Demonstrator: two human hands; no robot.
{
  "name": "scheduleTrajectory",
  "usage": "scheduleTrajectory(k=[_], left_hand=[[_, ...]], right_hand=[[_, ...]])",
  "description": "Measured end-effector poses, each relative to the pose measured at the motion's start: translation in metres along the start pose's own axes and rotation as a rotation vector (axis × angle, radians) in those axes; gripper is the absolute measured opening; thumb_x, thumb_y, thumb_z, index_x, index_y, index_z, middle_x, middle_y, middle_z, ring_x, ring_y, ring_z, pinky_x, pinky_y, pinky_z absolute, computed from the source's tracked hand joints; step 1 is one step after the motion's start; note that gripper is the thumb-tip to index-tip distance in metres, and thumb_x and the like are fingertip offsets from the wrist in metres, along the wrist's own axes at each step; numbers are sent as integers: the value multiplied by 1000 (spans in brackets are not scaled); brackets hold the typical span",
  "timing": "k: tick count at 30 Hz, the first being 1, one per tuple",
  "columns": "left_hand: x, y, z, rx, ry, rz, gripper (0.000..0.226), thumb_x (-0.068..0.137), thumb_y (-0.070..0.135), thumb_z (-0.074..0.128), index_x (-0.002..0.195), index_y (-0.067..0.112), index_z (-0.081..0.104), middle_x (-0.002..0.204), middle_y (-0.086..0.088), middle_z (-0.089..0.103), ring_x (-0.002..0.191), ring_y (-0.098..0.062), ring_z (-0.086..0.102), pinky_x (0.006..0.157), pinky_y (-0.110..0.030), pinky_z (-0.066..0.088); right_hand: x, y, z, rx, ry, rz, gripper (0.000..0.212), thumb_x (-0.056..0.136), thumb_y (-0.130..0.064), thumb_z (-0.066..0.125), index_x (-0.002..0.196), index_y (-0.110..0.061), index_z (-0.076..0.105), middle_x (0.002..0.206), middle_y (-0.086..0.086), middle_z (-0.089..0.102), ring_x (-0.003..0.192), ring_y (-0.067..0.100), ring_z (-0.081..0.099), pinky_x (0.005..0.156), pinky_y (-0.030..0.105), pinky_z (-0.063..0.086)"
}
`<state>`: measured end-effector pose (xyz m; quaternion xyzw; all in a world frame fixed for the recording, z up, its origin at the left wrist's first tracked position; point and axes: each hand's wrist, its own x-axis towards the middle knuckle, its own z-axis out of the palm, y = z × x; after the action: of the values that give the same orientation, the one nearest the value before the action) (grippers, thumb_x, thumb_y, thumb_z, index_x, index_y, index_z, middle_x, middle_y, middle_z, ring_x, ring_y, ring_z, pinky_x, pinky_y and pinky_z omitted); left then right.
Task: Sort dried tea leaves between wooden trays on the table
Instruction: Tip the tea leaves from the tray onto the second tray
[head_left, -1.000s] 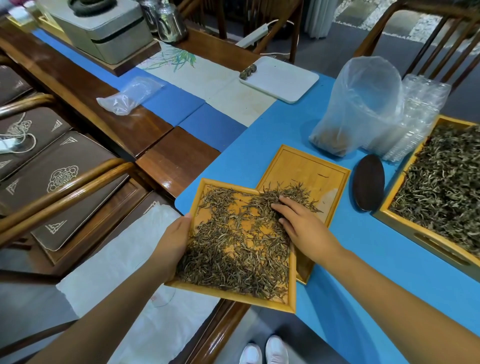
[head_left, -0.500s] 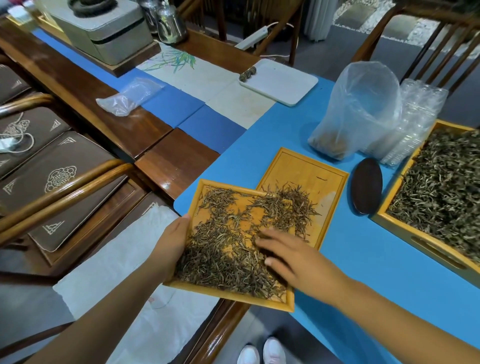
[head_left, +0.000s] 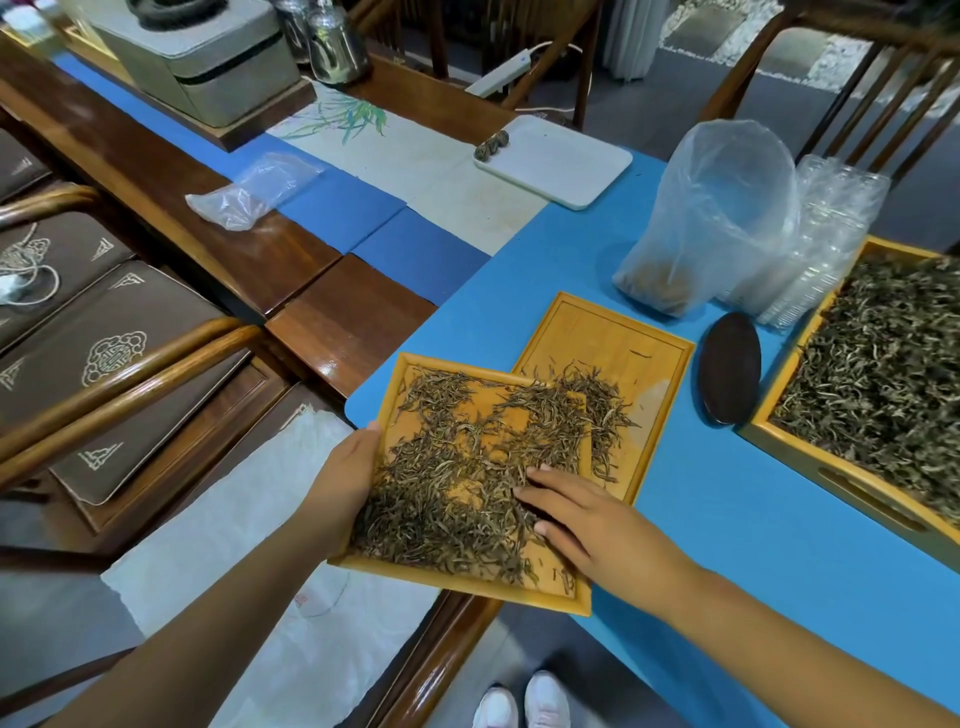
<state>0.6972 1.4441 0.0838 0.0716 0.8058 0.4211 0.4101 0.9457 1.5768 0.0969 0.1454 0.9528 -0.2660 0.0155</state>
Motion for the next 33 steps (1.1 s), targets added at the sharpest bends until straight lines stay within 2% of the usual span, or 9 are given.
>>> scheduleTrajectory(k=[4, 8, 13, 20, 24, 30, 33], left_hand=[[-2, 4, 4, 25, 21, 10, 47, 90, 61, 28, 90, 29, 62, 94, -1, 69, 91, -20, 64, 66, -30, 44], [-4, 4, 4, 41, 13, 15, 45, 91, 60, 28, 92, 29, 61, 95, 0, 68, 89, -17, 63, 61, -26, 40], [-5, 6, 3, 62, 1, 5, 48, 92, 60, 26, 97, 27, 61, 98, -3, 68, 93, -20, 63, 67, -31, 42], [-7, 7, 1, 91, 16, 14, 47, 92, 58, 27, 92, 27, 62, 94, -1, 69, 89, -18, 63, 62, -26, 40], [-7, 6, 1, 89, 26, 16, 46, 92, 58, 27, 89, 29, 62, 90, 2, 68, 86, -15, 63, 61, -25, 38], [-8, 2, -1, 78, -5, 24, 47, 91, 60, 26, 96, 29, 62, 95, 2, 69, 91, -17, 64, 67, -29, 43], [-8, 1, -1, 62, -13, 33, 47, 91, 60, 27, 95, 29, 63, 95, 1, 70, 92, -18, 65, 68, -29, 45]], right_hand=[[5, 7, 0, -19, 29, 27, 43, 99, -32, 35, 141, -27, 34, 150, -6, 31, 141, 10, 21, 109, 12, 2], [9, 12, -1, -22, 59, 46, 40, 98, -26, 40, 138, -22, 40, 146, -2, 38, 138, 15, 29, 108, 17, 13], [16, 16, -6, -7, 92, 94, 38, 97, -19, 44, 135, -18, 45, 144, 2, 42, 134, 20, 36, 109, 24, 26], [26, 24, -16, -33, 120, 149, 37, 98, -18, 42, 135, -19, 44, 144, 2, 41, 135, 19, 35, 110, 24, 25], [31, 32, -21, -12, 132, 209, 38, 98, -18, 41, 136, -18, 44, 145, 4, 41, 135, 22, 35, 110, 29, 27], [37, 40, -30, 26, 156, 322, 38, 98, -18, 41, 135, -17, 44, 145, 6, 39, 134, 24, 34, 109, 32, 28], [36, 28, -32, 29, 204, 286, 37, 97, -19, 42, 135, -18, 46, 146, 5, 39, 136, 24, 33, 111, 32, 27]])
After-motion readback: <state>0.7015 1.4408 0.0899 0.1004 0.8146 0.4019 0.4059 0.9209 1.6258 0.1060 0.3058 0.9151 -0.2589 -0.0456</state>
